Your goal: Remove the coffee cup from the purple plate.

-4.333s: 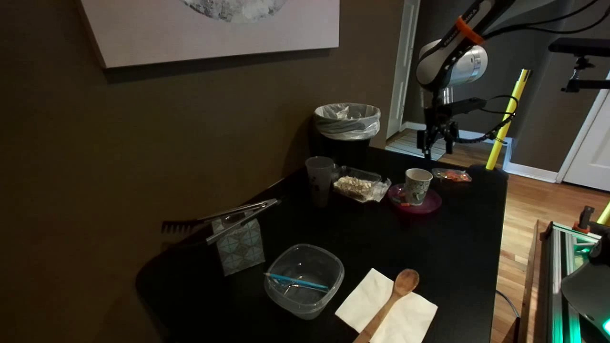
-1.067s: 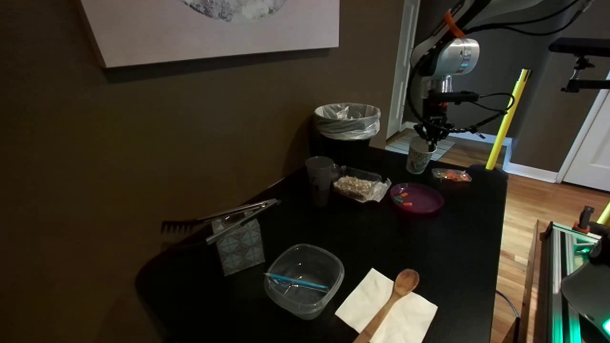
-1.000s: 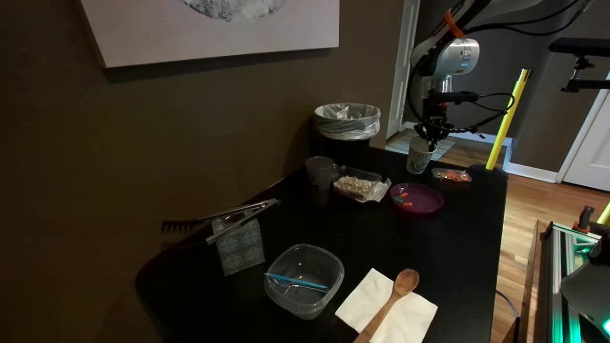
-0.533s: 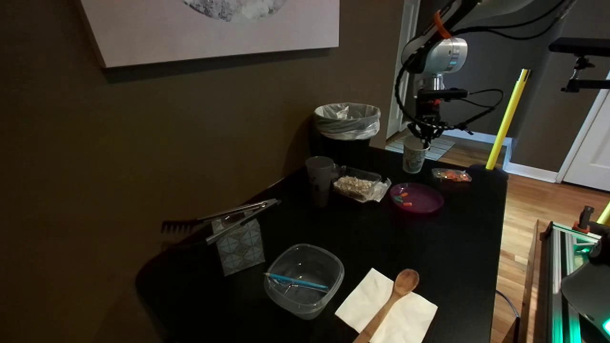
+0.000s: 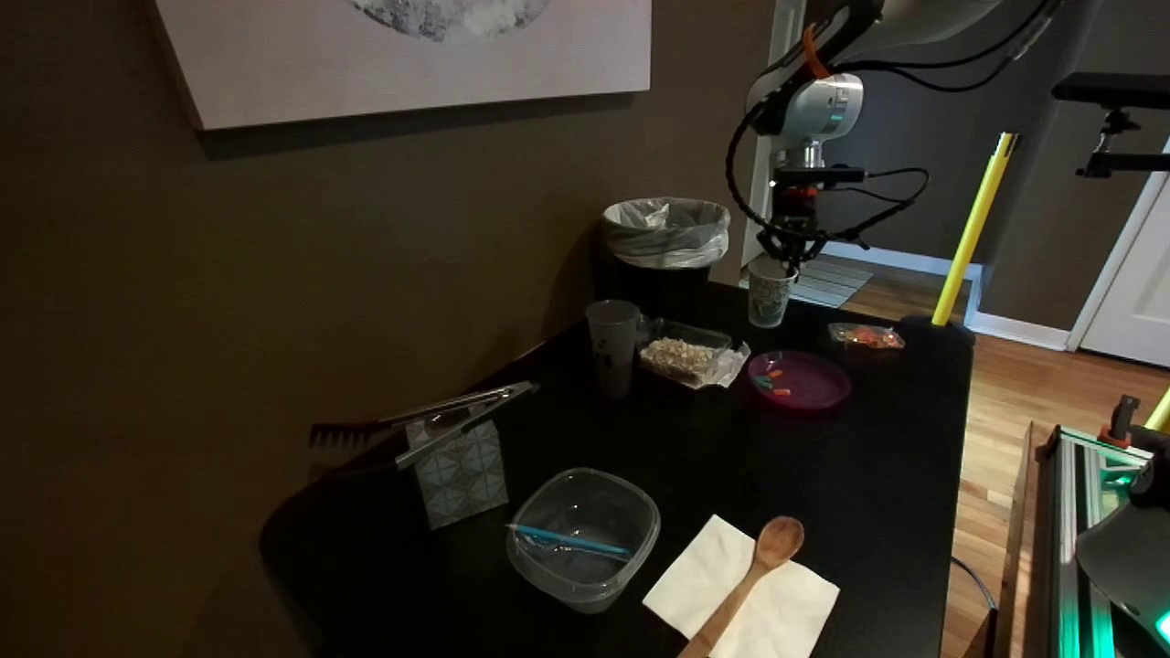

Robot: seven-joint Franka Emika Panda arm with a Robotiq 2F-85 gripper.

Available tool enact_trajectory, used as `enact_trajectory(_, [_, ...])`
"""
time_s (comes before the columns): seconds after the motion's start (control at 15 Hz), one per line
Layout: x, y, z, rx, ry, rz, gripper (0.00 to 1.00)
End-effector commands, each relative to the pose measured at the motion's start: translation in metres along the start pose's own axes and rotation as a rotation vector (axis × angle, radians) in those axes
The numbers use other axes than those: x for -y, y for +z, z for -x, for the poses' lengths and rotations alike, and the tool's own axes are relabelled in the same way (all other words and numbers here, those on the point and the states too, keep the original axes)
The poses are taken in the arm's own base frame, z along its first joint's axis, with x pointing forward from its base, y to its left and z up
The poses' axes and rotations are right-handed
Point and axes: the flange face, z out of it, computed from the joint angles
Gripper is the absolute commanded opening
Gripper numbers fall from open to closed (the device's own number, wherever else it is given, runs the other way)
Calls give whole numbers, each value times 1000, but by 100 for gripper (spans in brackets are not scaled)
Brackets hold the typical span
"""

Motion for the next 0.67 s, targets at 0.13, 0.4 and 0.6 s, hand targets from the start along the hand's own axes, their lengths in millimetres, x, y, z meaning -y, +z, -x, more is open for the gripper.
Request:
enact_trajectory(0.13, [5,-12,-39,20,169,-107,1])
enact_trajectory(0.4, [-15,-9,-79,45,313,-61,1])
enact_trajectory(0.6, [-33,6,-105,124,371,-69,1])
